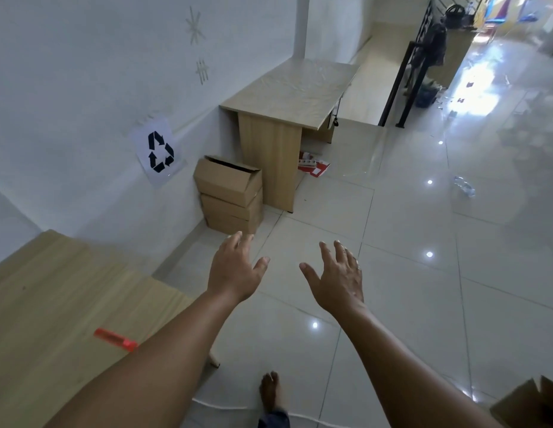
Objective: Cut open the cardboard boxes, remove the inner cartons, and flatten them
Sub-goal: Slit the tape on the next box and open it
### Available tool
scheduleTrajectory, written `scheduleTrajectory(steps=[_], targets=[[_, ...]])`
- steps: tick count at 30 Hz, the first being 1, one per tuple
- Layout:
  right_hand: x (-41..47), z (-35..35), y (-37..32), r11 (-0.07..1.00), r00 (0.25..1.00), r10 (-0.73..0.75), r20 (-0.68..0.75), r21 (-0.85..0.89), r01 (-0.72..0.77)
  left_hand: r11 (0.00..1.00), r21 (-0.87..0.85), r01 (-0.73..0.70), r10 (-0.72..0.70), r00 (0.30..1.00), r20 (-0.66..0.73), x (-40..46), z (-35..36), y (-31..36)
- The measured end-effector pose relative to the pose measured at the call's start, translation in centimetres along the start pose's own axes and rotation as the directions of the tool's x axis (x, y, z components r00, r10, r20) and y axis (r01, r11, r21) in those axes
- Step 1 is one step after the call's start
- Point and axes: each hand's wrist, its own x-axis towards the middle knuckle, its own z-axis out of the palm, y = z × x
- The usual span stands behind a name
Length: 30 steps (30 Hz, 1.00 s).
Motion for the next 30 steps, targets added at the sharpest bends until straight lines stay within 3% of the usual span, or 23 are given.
scheduleTrajectory(steps=[17,30], targets=[[29.1,-2.7,2.4,1.0,1.0,0.002,0.015,-0.015,-0.002,0.999,-0.045,0.013,-0.01,0.998,0.055,29.5,3.7,3.6],[53.7,-5.1,9.5,0.99,0.984,-0.139,0.115,0.013,0.138,0.986,-0.058,0.155,-0.156,0.988,-0.017,49.4,10.4,10.1]])
